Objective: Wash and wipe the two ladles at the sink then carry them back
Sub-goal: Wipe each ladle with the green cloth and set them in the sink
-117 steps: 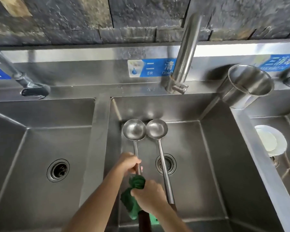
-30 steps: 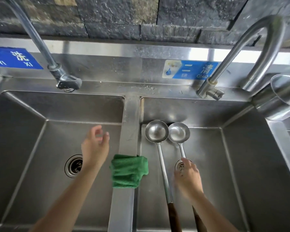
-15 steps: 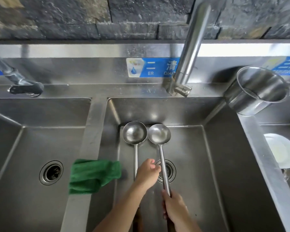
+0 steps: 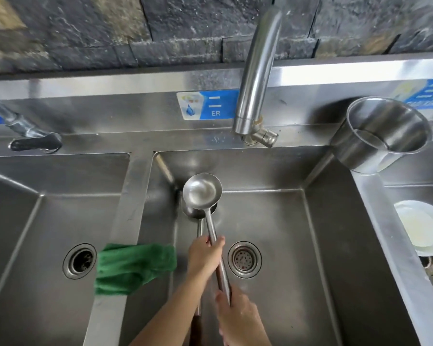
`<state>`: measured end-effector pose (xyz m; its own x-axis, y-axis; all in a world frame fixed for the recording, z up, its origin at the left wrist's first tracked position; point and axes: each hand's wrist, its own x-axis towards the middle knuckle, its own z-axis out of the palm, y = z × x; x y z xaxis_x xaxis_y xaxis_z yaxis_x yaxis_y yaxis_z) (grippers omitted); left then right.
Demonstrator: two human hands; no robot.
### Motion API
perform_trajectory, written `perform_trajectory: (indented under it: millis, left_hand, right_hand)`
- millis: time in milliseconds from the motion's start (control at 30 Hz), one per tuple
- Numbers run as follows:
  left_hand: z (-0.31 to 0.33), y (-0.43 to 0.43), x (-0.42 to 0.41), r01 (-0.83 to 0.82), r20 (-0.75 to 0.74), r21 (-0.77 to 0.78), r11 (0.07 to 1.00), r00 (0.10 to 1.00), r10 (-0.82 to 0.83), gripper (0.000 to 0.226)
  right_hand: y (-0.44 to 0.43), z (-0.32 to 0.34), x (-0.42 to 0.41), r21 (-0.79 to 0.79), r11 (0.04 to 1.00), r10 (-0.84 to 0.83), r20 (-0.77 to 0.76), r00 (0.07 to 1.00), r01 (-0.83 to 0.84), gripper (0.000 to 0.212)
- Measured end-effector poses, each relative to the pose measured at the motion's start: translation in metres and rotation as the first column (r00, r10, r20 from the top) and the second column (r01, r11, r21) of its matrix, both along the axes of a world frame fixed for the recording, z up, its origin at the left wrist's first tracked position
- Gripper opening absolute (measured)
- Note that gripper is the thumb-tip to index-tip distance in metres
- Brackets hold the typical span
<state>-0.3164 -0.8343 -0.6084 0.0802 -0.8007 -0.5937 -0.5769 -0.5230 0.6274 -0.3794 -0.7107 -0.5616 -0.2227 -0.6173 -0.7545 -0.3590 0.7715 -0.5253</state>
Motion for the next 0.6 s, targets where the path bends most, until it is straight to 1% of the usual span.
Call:
perform_trajectory:
  millis: [67,100,167,233,367,400,500,533,567,600]
  left_hand:
    - [-0.002,-0.005,0.017,0.086,0.102,-0.059,0.994,0.992,-0.08,0.034]
    - [-0.006,-0.009,0.024,0.118,0.144,-0.084,0.989,0.984,-0.105,0.036]
    - [-0.018,-0.017,0.036,0.155,0.176,-0.052,0.987,0.974,-0.144,0.039]
    - [-0.027,-0.022,0.039,0.143,0.129,0.005,0.99,0.981,-0.142,0.033]
    - [-0.039,-0.025,0.038,0.154,0.044,0.084,0.985,0.986,-0.158,0.027]
    - [-0.041,-0.025,0.037,0.157,0.026,0.094,0.983,0.987,-0.16,0.03]
    - [-0.053,-0.025,0.035,0.168,-0.039,0.109,0.98,0.986,-0.165,0.062]
    - [-0.057,-0.025,0.034,0.148,-0.056,0.12,0.982,0.988,-0.142,0.067]
    - [-0.062,-0.026,0.033,0.115,-0.079,0.134,0.984,0.991,-0.105,0.065]
    - [-0.065,-0.027,0.032,0.071,-0.104,0.15,0.986,0.993,-0.055,0.054]
  right_hand:
    - [-0.004,-0.007,0.01,0.011,1.0,0.027,-0.003,1.0,-0.027,0.06]
    - [-0.008,-0.008,0.015,0.025,0.999,0.044,0.011,0.999,-0.044,0.061]
    - [-0.016,-0.011,0.025,0.05,0.997,0.057,-0.001,0.998,-0.057,0.053]
    - [-0.02,-0.017,0.033,0.071,0.997,0.028,0.003,1.0,-0.028,0.049]
    - [-0.022,-0.031,0.045,0.121,0.992,-0.03,0.022,0.999,0.027,0.051]
    - [-0.021,-0.032,0.044,0.118,0.993,-0.025,0.006,1.0,0.024,0.05]
    - [-0.018,-0.035,0.037,0.114,0.992,0.054,-0.075,0.996,-0.045,0.045]
    - [-0.016,-0.038,0.037,0.11,0.992,0.066,-0.08,0.995,-0.057,0.045]
    - [-0.017,-0.039,0.039,0.125,0.99,0.071,-0.065,0.995,-0.063,0.046]
    - [-0.018,-0.04,0.039,0.142,0.989,0.058,-0.044,0.997,-0.052,0.046]
